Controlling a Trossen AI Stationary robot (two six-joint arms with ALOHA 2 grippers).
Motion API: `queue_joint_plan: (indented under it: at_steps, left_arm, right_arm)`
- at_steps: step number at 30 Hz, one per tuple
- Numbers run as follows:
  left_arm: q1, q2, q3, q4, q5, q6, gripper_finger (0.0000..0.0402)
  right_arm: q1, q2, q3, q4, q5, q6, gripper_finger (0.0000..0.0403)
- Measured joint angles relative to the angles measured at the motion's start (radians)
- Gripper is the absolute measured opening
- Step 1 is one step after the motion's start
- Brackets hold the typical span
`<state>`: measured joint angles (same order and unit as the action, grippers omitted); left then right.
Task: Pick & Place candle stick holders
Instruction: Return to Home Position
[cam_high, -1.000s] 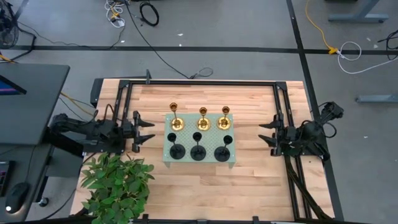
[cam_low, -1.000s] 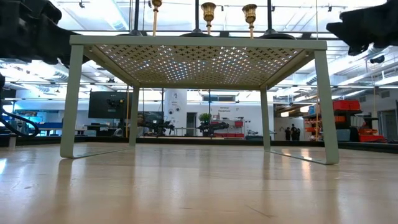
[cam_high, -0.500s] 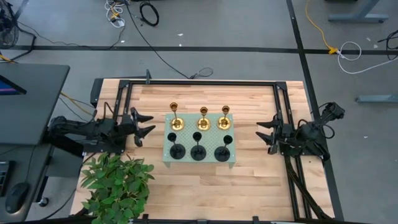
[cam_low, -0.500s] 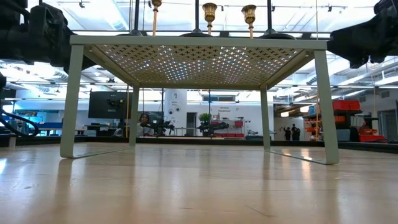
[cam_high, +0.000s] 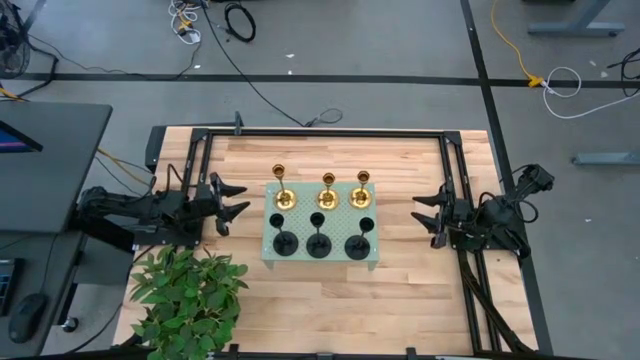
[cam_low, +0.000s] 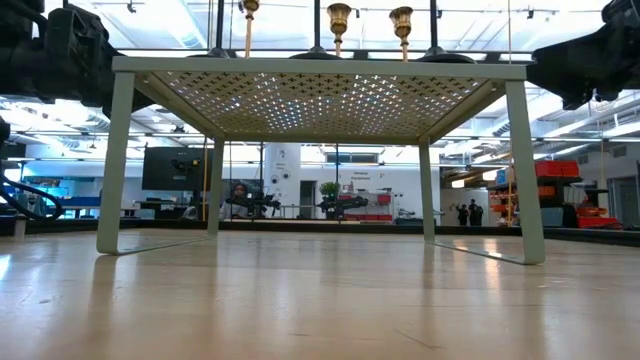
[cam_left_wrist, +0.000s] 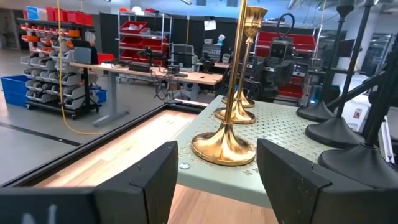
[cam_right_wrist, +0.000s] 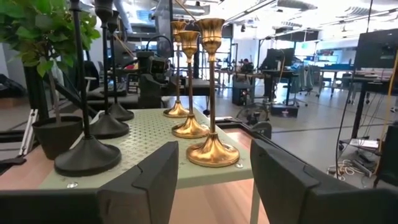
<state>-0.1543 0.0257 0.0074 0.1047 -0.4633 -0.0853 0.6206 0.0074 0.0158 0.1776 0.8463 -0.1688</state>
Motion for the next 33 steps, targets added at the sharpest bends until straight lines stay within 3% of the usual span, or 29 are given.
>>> queue_joint_plan:
  at_steps: [4,16,26,33]
  left_arm:
    - [0.000,0.000,0.000,0.001,0.000,0.000,0.0218]
    - [0.000,0.001,0.000,0.002,0.001,0.002,0.0218]
    - [0.000,0.006,0.000,0.002,0.001,0.002,0.0218]
    - [0.000,0.036,0.000,0.002,0.001,0.002,0.0218]
  right_arm:
    - [-0.043,0.000,0.000,0.000,0.000,0.000,0.0201]
    - [-0.379,0.085,0.000,0.001,0.003,0.000,0.0201]
    - [-0.533,0.150,0.000,0.000,0.002,0.000,0.0201]
    - [-0.583,0.159,0.000,0.000,0.002,-0.001,0.0201]
